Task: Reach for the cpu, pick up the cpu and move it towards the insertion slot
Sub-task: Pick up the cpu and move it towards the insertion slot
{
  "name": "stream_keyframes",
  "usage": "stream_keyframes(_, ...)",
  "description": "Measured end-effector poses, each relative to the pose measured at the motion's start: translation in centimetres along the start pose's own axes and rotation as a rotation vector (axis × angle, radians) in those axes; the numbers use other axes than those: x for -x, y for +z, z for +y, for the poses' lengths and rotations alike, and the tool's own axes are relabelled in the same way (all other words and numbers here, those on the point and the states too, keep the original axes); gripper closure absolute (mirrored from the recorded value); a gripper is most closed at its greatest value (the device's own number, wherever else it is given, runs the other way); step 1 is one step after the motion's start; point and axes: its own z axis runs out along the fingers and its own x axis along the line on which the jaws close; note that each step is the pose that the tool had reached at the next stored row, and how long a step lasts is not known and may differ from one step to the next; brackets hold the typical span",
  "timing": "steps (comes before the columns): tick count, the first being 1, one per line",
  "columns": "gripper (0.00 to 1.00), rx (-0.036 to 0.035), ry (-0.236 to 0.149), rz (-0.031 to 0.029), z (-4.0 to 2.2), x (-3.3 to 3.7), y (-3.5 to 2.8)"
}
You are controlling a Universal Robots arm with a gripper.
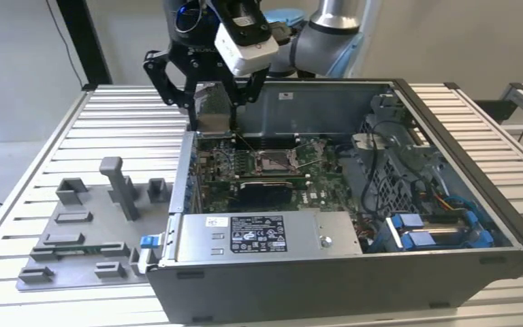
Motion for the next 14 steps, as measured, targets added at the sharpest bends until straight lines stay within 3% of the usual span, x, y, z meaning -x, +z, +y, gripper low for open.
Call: stream_keyframes(14,1.0,-0.0001,0.0,0.0002,-0.21,6.38,0.05)
